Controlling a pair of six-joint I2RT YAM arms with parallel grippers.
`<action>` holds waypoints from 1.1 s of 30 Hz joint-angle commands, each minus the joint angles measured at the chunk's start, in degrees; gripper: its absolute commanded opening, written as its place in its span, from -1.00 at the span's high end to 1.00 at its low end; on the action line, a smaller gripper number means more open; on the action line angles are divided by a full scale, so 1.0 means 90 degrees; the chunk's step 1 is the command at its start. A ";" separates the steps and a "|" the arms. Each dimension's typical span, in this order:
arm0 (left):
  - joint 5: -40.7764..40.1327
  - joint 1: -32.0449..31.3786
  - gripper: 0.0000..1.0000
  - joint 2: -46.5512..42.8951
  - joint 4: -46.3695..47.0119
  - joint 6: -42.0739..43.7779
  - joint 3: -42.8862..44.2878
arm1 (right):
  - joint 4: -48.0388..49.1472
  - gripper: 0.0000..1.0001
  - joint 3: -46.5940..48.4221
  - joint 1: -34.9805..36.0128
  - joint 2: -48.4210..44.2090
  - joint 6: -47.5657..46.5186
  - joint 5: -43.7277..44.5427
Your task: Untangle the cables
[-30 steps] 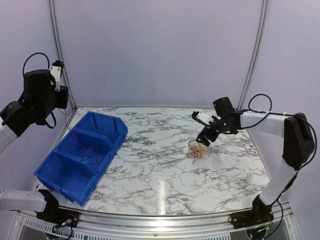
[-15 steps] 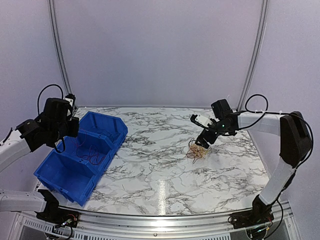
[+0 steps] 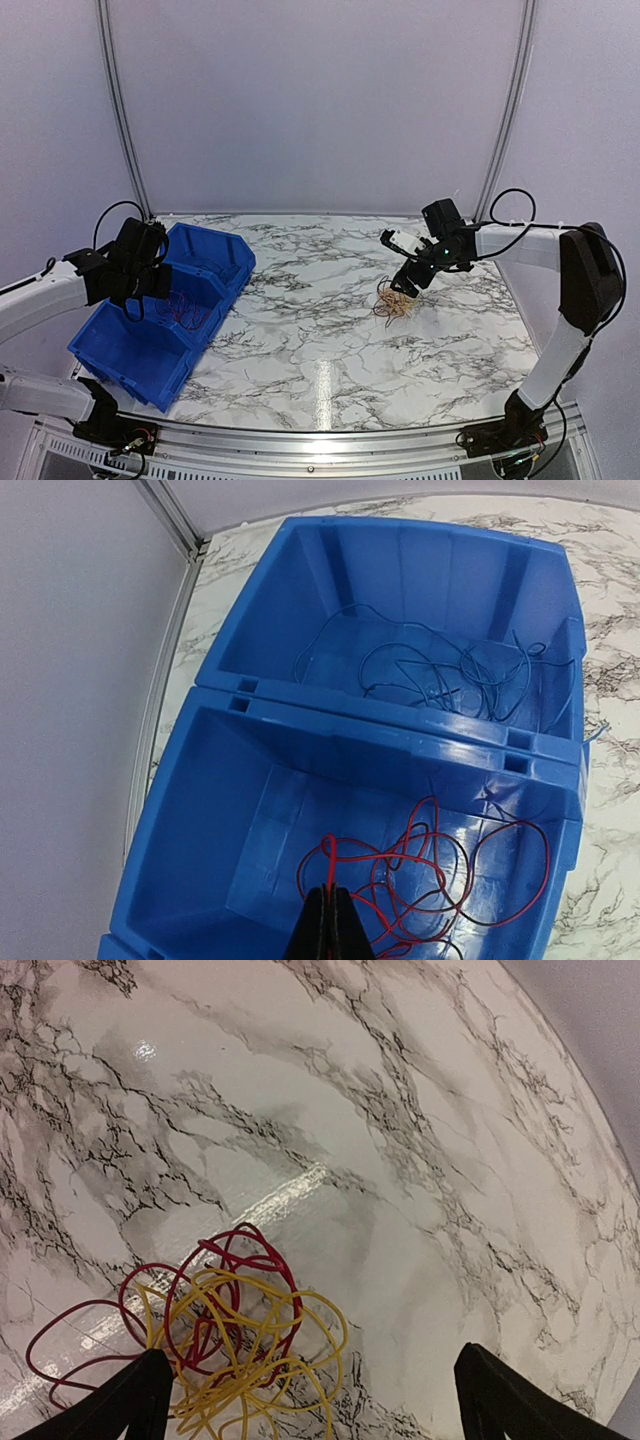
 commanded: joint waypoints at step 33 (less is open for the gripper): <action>0.0816 -0.0305 -0.98 -0.1048 0.1797 0.0223 0.0152 | -0.0252 -0.97 0.0293 -0.0420 -0.0695 0.0924 -0.0699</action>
